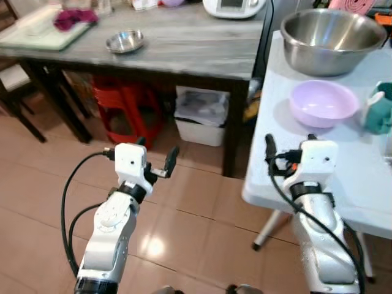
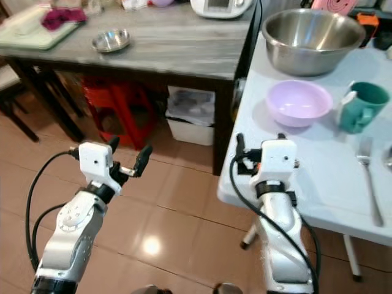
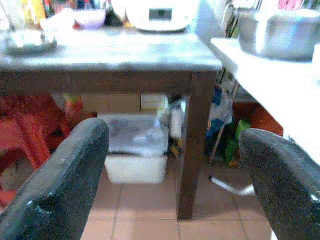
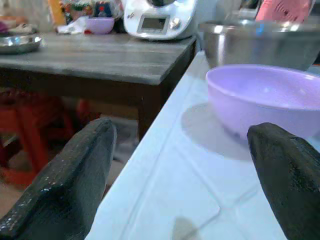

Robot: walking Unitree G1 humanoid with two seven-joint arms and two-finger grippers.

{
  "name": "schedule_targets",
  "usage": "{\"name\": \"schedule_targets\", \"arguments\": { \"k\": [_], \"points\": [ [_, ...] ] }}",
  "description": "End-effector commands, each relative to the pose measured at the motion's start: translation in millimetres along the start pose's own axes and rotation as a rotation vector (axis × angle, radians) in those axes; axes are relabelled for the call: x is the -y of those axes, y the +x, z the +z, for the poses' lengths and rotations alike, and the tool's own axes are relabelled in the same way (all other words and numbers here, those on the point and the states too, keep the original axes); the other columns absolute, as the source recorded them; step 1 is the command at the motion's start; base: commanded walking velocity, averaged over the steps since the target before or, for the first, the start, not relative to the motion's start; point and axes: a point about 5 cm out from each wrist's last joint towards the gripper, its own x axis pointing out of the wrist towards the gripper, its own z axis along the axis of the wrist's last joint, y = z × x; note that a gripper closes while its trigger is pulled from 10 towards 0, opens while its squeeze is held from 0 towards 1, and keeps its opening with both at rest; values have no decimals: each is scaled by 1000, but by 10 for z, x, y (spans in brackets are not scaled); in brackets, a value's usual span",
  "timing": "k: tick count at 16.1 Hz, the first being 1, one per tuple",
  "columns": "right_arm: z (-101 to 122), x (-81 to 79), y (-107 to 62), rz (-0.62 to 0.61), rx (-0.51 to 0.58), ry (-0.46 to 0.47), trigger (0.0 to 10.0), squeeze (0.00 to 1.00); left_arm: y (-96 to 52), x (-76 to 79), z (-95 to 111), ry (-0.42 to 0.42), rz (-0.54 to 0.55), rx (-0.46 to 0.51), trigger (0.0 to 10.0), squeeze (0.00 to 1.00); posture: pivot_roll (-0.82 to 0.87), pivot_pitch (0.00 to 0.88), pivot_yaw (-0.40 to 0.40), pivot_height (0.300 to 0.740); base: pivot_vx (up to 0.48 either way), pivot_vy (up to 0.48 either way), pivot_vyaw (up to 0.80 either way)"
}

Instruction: Setting the table

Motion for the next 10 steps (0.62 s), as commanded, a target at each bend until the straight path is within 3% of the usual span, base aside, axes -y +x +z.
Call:
{"name": "schedule_targets", "arguments": {
  "k": [1,4,10],
  "points": [
    [27,-10,-6,3,9,3,10000,0,-4,-2,9,2,-5,-2,10000,0,-117,155,112,740,0,-337,-469],
    [11,-16,1,8,5,3,10000,0,6,19,-4,-14,-4,-1,10000,0,-116,152,108,740,0,-109,-515],
    [14,-25,18,21,9,-8,10000,0,-5,38,-1,-24,-38,12,10000,0,-116,147,100,740,0,0,0]
  ]
}}
